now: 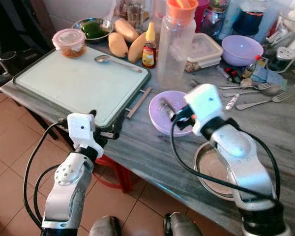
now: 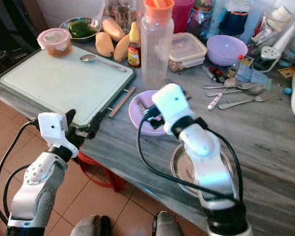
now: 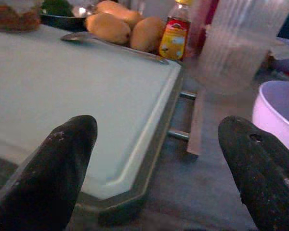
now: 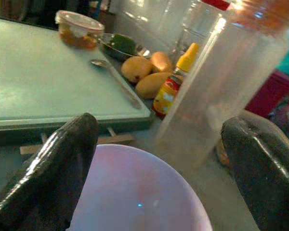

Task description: Setting the table

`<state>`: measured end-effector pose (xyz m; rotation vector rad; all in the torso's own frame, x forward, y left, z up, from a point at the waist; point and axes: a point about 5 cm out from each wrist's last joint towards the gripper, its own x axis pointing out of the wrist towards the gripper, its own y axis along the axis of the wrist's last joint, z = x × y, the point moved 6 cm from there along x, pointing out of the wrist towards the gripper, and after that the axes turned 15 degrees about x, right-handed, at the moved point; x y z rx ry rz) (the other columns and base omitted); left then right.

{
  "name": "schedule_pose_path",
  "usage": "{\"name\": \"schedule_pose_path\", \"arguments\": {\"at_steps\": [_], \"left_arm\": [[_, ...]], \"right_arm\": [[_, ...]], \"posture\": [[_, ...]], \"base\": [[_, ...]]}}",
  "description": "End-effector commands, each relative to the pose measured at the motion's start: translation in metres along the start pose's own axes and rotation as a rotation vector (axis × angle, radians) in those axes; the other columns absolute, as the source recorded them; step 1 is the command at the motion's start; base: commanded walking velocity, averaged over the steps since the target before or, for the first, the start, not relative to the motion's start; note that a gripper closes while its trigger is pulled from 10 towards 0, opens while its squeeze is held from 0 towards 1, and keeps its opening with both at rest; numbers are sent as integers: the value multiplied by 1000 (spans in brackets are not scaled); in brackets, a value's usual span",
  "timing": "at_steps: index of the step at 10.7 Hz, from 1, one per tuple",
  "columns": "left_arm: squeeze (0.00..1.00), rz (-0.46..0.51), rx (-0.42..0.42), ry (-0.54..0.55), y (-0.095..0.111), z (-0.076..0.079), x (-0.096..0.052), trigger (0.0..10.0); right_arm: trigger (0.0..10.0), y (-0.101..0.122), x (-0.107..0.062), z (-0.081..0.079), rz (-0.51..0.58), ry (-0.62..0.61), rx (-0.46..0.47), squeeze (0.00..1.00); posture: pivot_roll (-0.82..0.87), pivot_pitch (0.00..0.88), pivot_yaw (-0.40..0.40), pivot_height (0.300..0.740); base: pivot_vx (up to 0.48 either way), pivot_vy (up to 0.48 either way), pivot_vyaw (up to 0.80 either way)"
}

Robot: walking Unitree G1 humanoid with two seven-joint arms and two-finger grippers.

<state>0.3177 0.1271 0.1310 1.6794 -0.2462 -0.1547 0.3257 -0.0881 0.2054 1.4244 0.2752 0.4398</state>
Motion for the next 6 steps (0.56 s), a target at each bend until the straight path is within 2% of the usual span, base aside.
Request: {"name": "schedule_pose_path", "arguments": {"at_steps": [1,2,4,6], "left_arm": [[0,-13,-2,8,-2,-1,0,10000],[0,-16,-4,6,-2,0,0,10000],[0,-16,2,6,-2,-1,2,10000],[0,-22,4,6,-3,0,1,10000]], "right_arm": [[10000,5,-5,9,33,-52,12,631],[10000,2,-7,13,35,-76,18,408],[10000,-2,-8,17,30,-88,14,129],[10000,-4,-8,17,32,-92,13,0]], "posture": [[-74,91,-18,740],[-75,90,-17,740],[-77,91,-17,740],[-76,91,-18,740]], "base": [[0,0,0],[0,0,0],[0,0,-634],[0,0,-622]]}}
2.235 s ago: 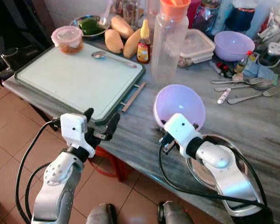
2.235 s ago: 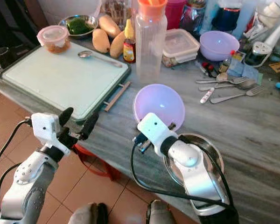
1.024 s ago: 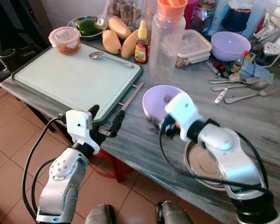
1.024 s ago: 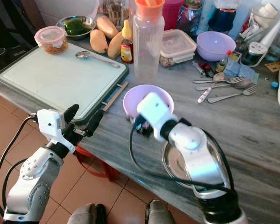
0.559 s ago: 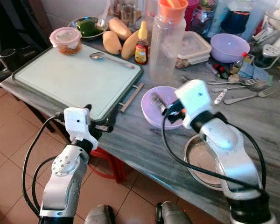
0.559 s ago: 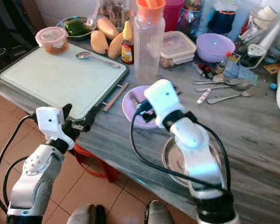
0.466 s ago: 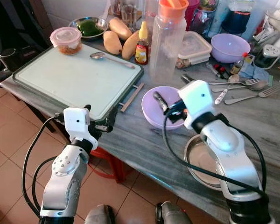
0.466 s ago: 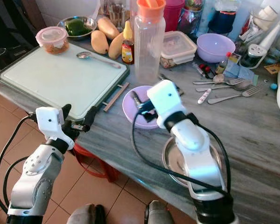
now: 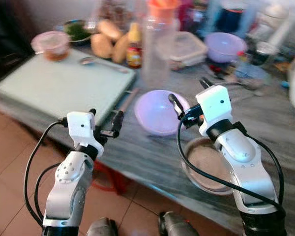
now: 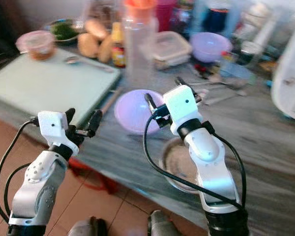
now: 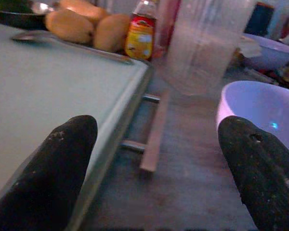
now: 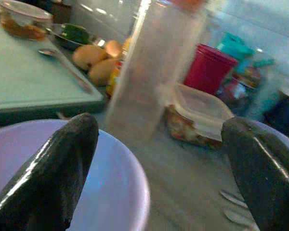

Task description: Setting the table

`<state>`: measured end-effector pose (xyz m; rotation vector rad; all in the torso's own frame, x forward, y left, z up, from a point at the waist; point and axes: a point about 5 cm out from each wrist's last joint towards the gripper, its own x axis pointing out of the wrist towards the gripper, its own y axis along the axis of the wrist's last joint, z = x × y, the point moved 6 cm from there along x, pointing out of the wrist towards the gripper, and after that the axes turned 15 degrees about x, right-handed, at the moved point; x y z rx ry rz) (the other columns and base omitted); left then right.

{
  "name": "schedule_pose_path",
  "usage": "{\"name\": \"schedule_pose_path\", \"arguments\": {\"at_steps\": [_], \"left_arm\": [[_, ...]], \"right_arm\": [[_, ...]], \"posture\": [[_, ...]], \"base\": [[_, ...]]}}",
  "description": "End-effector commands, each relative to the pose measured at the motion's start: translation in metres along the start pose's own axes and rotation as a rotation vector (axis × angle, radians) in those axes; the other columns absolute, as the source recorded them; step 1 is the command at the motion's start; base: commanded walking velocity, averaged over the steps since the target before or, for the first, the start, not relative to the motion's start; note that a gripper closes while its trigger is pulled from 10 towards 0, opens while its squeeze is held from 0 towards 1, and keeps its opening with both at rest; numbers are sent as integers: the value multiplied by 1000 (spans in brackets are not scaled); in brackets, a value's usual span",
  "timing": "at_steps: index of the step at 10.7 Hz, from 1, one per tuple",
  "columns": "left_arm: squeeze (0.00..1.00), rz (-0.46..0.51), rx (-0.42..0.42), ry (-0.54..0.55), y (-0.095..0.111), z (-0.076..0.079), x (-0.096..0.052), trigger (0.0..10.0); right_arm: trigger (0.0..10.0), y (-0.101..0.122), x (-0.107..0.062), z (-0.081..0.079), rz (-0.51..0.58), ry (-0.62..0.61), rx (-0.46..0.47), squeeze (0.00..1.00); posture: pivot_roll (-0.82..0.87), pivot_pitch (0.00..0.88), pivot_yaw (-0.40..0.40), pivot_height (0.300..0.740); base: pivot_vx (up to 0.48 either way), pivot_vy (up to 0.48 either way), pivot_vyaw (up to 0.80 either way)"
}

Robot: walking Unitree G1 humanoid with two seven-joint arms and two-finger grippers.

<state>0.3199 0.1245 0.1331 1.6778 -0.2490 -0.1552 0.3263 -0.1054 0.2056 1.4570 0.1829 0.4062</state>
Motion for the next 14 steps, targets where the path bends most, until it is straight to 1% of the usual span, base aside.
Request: {"name": "schedule_pose_path", "arguments": {"at_steps": [1,2,3,5,8,9,11,13,14], "left_arm": [[0,-27,4,4,-6,0,-3,10000],[0,-28,3,2,-7,0,-3,10000],[0,-30,5,0,-7,0,-3,10000],[0,-31,11,-2,-6,-2,-2,10000],[0,-32,21,-9,-7,-3,-1,10000],[0,-31,23,-11,-6,-3,-1,10000],[0,-31,27,-8,-5,-4,-1,10000],[0,-28,28,2,-4,-5,-2,10000],[0,-13,20,-7,-2,-4,-3,10000]], "right_arm": [[10000,-2,-1,1,-3,-5,-1,0],[10000,-3,-1,1,-2,-4,-3,0],[10000,-4,0,2,-4,-10,3,0],[10000,-5,0,2,-1,-14,1,0],[10000,-7,1,2,3,-16,2,0],[10000,-7,1,4,2,-27,29,0],[10000,-16,-2,17,-30,-88,57,0],[10000,-30,-7,38,-73,-210,59,0],[10000,-36,-9,47,-95,-253,80,0]], "posture": [[-76,90,-18,740],[-76,90,-17,740],[-75,89,-17,740],[-73,87,-13,740],[-68,84,-6,740],[-67,84,-3,740],[-63,90,-2,740],[-61,101,1,740],[-60,103,1,740]], "base": [[0,0,-481],[0,0,0],[-244,0,-519],[-274,0,-800],[-296,0,-592],[-270,0,0],[-257,0,0],[0,0,0],[0,0,0]]}}
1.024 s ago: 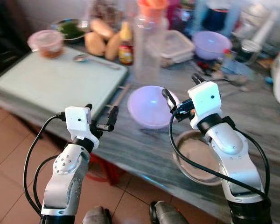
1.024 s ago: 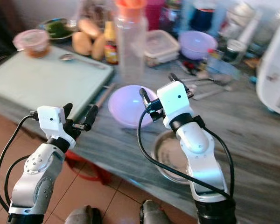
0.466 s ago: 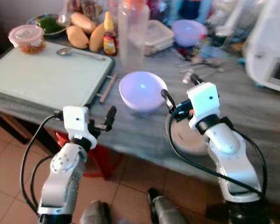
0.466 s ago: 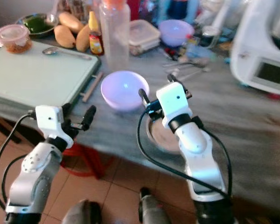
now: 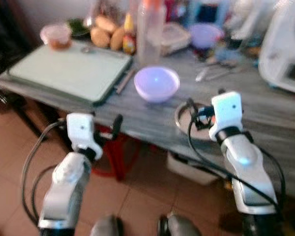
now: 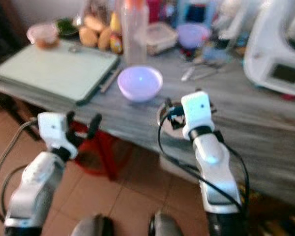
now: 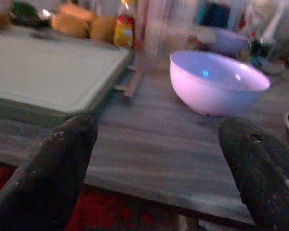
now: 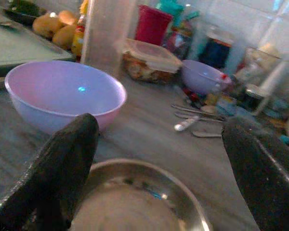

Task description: Setting the table

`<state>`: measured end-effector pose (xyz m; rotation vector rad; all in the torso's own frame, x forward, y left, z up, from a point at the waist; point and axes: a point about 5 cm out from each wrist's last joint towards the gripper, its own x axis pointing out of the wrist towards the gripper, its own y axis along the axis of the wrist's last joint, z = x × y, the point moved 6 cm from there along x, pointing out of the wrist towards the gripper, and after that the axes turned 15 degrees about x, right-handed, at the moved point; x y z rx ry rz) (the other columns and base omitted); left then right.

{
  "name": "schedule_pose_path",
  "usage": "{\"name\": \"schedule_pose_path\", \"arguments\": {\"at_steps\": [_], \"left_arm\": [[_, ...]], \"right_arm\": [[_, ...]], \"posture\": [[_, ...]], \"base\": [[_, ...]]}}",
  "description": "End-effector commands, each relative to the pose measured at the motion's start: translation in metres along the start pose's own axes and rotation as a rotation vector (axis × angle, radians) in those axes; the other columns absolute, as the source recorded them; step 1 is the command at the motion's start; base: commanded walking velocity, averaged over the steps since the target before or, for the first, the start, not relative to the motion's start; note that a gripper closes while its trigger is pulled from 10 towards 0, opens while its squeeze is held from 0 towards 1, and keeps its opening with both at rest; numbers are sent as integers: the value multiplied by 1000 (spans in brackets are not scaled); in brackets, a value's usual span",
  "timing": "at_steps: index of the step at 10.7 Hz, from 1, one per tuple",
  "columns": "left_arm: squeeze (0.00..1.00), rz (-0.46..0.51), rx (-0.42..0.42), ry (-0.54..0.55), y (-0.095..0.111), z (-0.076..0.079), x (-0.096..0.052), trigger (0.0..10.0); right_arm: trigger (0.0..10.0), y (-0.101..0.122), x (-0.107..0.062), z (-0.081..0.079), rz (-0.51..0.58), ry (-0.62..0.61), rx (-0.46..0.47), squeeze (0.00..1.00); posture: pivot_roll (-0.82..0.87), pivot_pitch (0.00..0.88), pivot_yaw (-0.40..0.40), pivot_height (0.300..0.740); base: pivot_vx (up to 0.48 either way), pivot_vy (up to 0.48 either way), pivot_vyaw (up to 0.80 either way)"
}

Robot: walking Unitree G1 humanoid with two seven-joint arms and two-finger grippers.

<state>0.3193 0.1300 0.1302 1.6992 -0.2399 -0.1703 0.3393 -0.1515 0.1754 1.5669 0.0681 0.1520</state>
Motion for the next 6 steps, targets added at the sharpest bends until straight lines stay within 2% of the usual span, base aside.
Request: {"name": "schedule_pose_path", "arguments": {"at_steps": [1,2,3,4,6], "left_arm": [[0,8,0,-8,3,1,-1,10000],[0,11,3,-10,4,1,-1,10000],[0,8,2,-13,4,2,-3,10000],[0,1,2,-23,2,6,-6,10000],[0,-7,2,-35,1,10,-9,10000]], "right_arm": [[10000,-5,3,13,-31,-51,23,0],[10000,-10,5,24,-64,-102,92,0],[10000,-15,6,28,-88,-124,107,0],[10000,-21,7,29,-116,-123,79,0],[10000,-32,11,27,-176,-99,86,0]], "posture": [[-54,116,3,740],[-53,126,3,740],[-54,137,1,740],[-53,152,1,740],[-48,170,0,740]], "base": [[0,0,0],[0,0,0],[0,0,0],[0,0,0],[0,0,0]]}}
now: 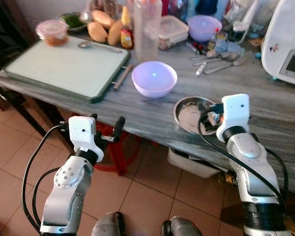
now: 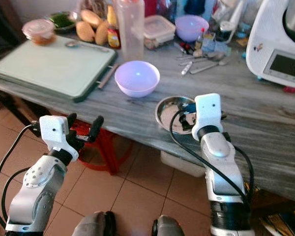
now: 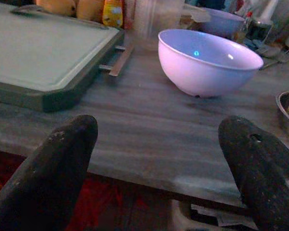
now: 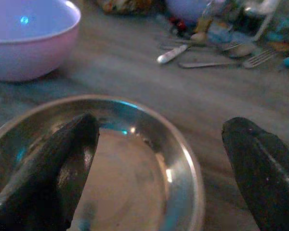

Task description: Setting the table

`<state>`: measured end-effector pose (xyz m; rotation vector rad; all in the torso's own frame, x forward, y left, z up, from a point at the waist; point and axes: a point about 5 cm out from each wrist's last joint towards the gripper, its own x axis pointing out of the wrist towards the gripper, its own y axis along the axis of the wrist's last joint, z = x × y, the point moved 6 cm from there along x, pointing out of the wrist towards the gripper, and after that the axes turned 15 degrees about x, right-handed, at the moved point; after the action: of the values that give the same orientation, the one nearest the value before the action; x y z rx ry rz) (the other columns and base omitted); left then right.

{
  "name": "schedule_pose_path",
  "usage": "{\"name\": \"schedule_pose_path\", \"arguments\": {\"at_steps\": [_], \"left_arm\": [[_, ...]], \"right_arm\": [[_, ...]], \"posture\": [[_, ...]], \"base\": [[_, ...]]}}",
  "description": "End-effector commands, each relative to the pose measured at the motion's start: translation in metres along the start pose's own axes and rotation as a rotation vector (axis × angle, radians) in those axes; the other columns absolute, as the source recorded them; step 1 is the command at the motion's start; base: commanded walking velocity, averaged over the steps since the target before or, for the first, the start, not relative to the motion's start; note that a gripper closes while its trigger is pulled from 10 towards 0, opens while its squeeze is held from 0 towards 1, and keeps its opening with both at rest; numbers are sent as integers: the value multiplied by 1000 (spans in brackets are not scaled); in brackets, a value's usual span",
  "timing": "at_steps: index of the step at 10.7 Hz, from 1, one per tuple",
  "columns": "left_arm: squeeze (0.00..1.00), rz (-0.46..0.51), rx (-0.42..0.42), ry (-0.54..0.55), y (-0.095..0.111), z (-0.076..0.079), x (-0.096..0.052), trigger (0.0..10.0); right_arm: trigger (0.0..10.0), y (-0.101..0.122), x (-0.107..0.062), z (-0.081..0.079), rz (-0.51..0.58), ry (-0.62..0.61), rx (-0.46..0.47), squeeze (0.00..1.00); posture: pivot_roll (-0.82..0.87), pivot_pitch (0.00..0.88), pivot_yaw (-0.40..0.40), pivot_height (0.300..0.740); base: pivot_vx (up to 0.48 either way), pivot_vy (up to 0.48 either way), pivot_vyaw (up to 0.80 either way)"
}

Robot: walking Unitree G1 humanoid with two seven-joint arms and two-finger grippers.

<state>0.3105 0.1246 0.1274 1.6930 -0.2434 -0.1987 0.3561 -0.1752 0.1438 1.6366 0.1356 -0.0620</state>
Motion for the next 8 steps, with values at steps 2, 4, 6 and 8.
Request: {"name": "schedule_pose_path", "arguments": {"at_steps": [2,4,6,8], "left_arm": [[0,0,12,-17,2,1,-4,10000],[0,-10,11,-24,1,4,-7,10000],[0,-15,13,-26,1,4,-8,10000],[0,-22,19,-30,0,3,-8,10000]], "right_arm": [[10000,-13,4,-8,-74,47,8,0],[10000,-19,8,-18,-116,99,3,0],[10000,-25,10,-19,-142,111,-17,0],[10000,-32,11,-25,-178,140,12,0]], "posture": [[-43,183,-1,740],[-37,184,-1,740],[-32,180,-2,740],[-32,178,2,740]], "base": [[0,0,0],[0,0,0],[0,0,0],[0,0,0]]}}
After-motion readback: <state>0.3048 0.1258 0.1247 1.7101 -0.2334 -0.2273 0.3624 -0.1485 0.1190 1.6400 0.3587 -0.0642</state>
